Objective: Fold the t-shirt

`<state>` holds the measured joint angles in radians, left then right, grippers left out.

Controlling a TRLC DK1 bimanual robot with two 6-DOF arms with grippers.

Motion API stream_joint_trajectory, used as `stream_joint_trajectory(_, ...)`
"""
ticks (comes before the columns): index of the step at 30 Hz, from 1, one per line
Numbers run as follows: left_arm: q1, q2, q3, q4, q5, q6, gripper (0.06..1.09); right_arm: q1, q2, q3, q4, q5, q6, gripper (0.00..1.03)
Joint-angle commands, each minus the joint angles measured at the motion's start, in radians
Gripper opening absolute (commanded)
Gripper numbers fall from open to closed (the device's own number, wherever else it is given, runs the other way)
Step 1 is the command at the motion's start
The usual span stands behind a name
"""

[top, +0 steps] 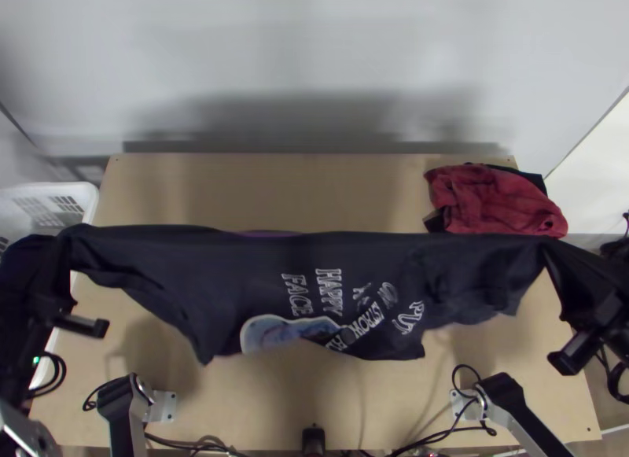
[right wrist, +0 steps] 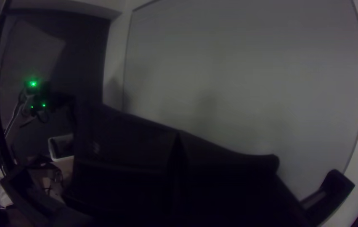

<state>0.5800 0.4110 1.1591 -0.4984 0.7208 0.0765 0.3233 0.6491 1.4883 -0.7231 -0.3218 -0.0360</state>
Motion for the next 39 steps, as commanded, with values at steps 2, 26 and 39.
stream_joint_trajectory(2, -0.032, 0.002, -0.033, -0.065, -0.015, 0.098, 0.10, -0.009, 0.037, -0.003, 0.004, 0.006, 0.005, 0.03)
stream_joint_trajectory(26, -0.232, 0.646, -0.027, 0.235, -0.230, 0.075, 0.10, -0.081, 0.768, -0.102, 0.332, 0.061, 0.001, 0.03)
stream_joint_trajectory(39, -0.447, 1.108, -0.029, 0.377, -0.389, 0.193, 0.10, -0.105, 1.337, 0.288, 0.323, 0.075, -0.008, 0.03)
